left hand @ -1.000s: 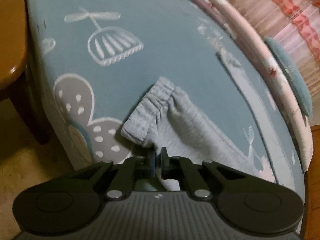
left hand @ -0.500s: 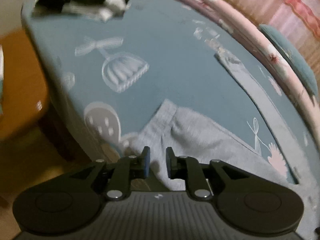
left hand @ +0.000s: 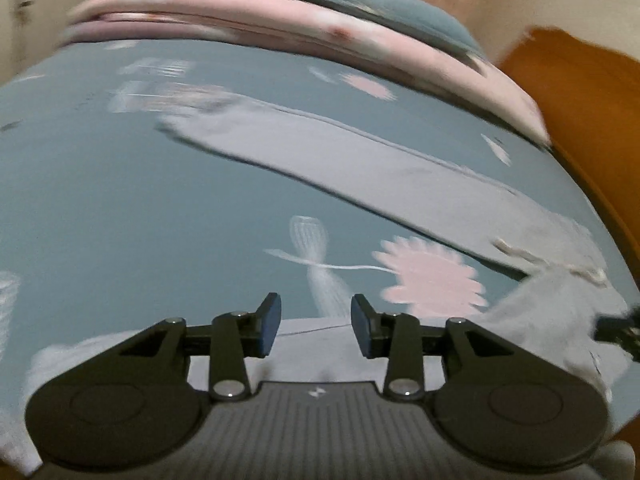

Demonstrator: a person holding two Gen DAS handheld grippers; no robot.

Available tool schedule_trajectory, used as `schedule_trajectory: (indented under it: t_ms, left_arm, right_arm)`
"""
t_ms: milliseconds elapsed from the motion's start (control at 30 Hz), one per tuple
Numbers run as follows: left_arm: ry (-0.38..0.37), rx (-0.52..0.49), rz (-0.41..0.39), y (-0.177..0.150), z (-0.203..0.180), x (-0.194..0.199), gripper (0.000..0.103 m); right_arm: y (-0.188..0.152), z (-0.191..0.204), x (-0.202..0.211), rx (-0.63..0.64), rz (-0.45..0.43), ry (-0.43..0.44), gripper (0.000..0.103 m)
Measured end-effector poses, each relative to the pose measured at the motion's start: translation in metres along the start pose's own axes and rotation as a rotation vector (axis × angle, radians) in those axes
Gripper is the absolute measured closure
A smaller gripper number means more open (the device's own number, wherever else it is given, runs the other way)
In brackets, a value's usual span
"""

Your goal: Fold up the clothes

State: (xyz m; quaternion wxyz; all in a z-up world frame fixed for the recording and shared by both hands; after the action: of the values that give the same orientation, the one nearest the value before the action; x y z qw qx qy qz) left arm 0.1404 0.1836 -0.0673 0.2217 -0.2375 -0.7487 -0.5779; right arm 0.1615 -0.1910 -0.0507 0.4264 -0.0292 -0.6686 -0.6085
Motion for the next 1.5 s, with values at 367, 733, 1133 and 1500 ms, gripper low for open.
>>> schedule_trajectory:
  t_ms: [367,733,1133,1500]
  left_arm:
    - [-0.123,-0.147,0.073,-0.021,-0.055,-0.079,0.064]
    - [-0.157,-0.273,0.099,-0.046,-0.055,-0.074,0.063]
    - [-0.153,-0.312,0.067,-0.056,-0.056,-0.072,0.061]
    - [-0.176,-0.340,0.063,-0.057,-0.056,-0.073,0.056]
  right_arm:
    - [0.040,-0.002,-0.081,0.205,0.072,0.043,0.078]
    - [0.040,0.043,-0.119,0.612,0.146,0.295,0.069]
    - [0.052,0.052,-0.153,0.518,0.185,0.434,0.062]
    - [0.018,0.051,-0.151,0.629,0.296,0.480,0.060]
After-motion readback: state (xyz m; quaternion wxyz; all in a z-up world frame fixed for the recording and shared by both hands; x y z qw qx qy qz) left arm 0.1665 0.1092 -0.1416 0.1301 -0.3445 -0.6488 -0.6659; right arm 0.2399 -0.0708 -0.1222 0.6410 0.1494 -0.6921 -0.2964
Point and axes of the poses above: each gripper's, at about its wrist camera, not at the fingertips, and x roughly against the way its jaws point, z to its left, y to its top, the point moved 5 cm from there along -x, roughly the way its jaws point, and after that the axes turned 9 degrees about -z, right-handed, at the moved point
